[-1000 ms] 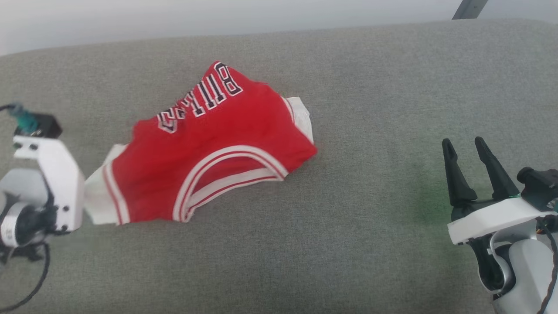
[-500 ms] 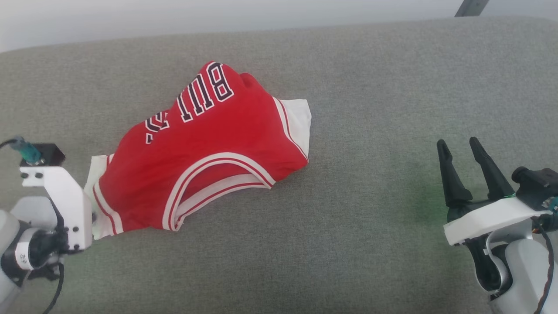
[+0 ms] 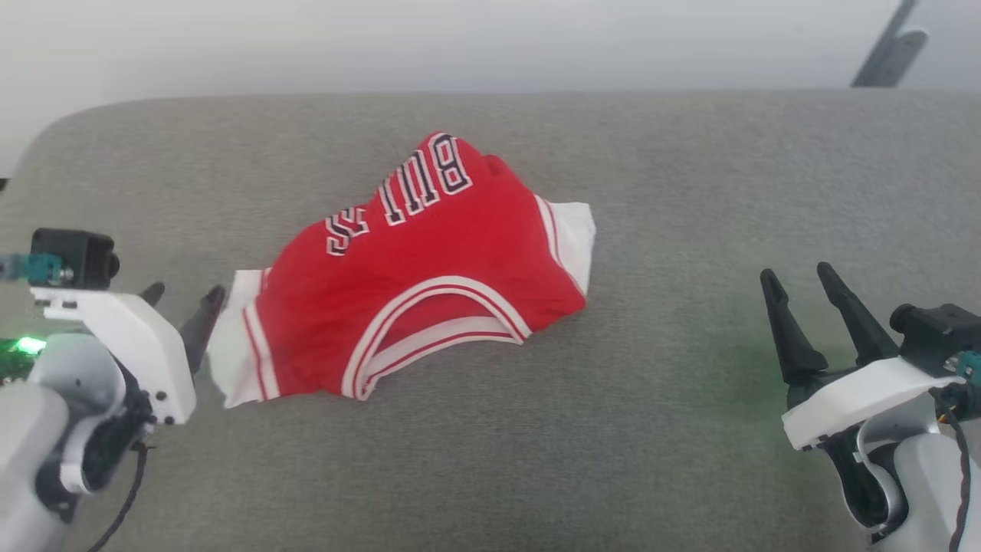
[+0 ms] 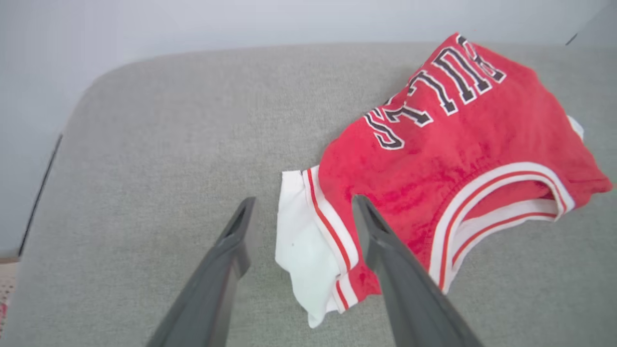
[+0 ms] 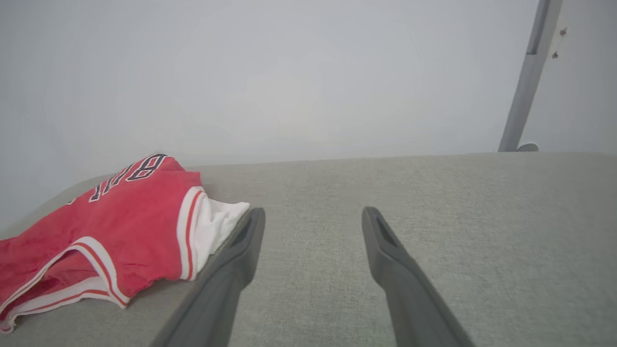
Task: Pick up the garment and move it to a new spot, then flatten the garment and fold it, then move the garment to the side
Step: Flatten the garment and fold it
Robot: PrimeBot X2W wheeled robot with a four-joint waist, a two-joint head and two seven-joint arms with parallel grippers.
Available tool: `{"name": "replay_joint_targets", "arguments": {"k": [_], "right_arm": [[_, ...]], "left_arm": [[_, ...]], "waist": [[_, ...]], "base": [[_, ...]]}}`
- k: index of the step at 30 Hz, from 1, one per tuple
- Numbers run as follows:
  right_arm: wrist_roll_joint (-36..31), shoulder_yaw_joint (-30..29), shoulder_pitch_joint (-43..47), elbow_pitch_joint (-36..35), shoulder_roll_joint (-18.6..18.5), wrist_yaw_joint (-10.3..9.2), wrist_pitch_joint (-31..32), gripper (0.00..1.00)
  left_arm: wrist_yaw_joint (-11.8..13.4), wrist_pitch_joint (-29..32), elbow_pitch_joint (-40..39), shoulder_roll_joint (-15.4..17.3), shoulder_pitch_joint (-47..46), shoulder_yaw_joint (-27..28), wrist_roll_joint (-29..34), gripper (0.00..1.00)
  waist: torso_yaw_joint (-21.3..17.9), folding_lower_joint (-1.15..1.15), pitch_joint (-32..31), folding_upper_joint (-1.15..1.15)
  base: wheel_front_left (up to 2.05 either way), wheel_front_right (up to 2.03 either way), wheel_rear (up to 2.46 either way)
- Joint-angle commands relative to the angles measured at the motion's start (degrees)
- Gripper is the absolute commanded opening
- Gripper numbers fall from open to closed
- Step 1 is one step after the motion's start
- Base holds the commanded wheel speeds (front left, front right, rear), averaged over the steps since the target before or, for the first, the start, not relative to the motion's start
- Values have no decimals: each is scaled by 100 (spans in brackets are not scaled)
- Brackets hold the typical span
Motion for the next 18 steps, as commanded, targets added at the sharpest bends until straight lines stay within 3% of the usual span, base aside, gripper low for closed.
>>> {"name": "replay_joint_targets", "arguments": {"k": [1,10,18], "right_arm": [[-31,5,73,-33,-11,-2,89,100],[-51,100,-133,-131,-148,-2,659,100],[-101,20,-579,187,-338,-2,1569,100]], "left_arm": [[-5,-367,-63,-28,155,42,208,100],[200,-2440,-155,-450,908,330,665,100],[290,-3365,-103,-1114,1259,518,957,100]], "waist": [[194,0,-128,0],[899,0,-230,0],[1586,0,-90,0]], "base": [[0,0,0],[0,0,0],[0,0,0]]}}
